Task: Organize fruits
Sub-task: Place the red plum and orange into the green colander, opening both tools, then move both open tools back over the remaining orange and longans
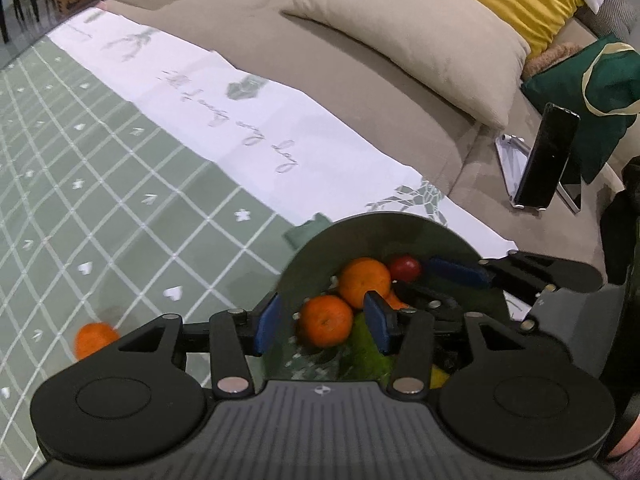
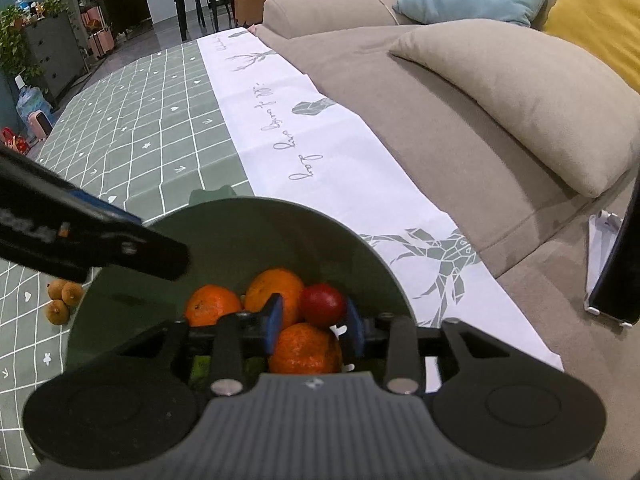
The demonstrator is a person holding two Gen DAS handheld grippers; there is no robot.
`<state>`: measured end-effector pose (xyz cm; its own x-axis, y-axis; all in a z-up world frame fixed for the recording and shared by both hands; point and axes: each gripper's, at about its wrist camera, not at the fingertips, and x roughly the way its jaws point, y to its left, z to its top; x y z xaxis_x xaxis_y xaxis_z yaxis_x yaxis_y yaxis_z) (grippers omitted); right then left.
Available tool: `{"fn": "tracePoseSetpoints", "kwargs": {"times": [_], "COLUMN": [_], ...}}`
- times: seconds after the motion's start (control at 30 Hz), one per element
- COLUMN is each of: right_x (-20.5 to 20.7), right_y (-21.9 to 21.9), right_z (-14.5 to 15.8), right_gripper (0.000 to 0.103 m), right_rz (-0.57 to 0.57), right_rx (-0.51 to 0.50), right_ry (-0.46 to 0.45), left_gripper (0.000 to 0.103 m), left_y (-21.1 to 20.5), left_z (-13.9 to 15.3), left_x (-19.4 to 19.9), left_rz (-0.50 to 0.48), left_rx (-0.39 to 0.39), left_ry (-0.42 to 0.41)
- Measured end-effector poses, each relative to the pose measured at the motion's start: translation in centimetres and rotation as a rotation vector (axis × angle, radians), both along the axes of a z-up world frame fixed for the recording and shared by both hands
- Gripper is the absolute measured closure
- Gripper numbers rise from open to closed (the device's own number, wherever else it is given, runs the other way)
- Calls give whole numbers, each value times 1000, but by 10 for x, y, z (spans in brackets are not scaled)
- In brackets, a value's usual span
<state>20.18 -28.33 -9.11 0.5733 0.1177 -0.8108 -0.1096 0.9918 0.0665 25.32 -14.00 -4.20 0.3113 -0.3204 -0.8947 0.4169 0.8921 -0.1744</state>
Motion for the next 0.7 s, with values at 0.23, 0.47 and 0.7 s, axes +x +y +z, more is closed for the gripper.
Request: {"fn": "tracePoseSetpoints", "kwargs": {"times": [0.23, 0.47, 0.7], "right_x": [-16, -36, -56], "right_y": [10, 35, 66], "right_z": [25, 49, 65], "right_gripper": [63, 54, 53], "right_rz": [4, 9, 44], "right_rx": [-3, 2, 23], "right_ry": [-25, -46, -57], "left_gripper": [46, 46, 46], "left_y": [31, 64, 101], "left_z": [24, 43, 50], "left_x": [-27, -56, -75], "left_rz": [19, 56, 102], "left_rx": [33, 86, 98], "left_ry": [-97, -194, -231]}}
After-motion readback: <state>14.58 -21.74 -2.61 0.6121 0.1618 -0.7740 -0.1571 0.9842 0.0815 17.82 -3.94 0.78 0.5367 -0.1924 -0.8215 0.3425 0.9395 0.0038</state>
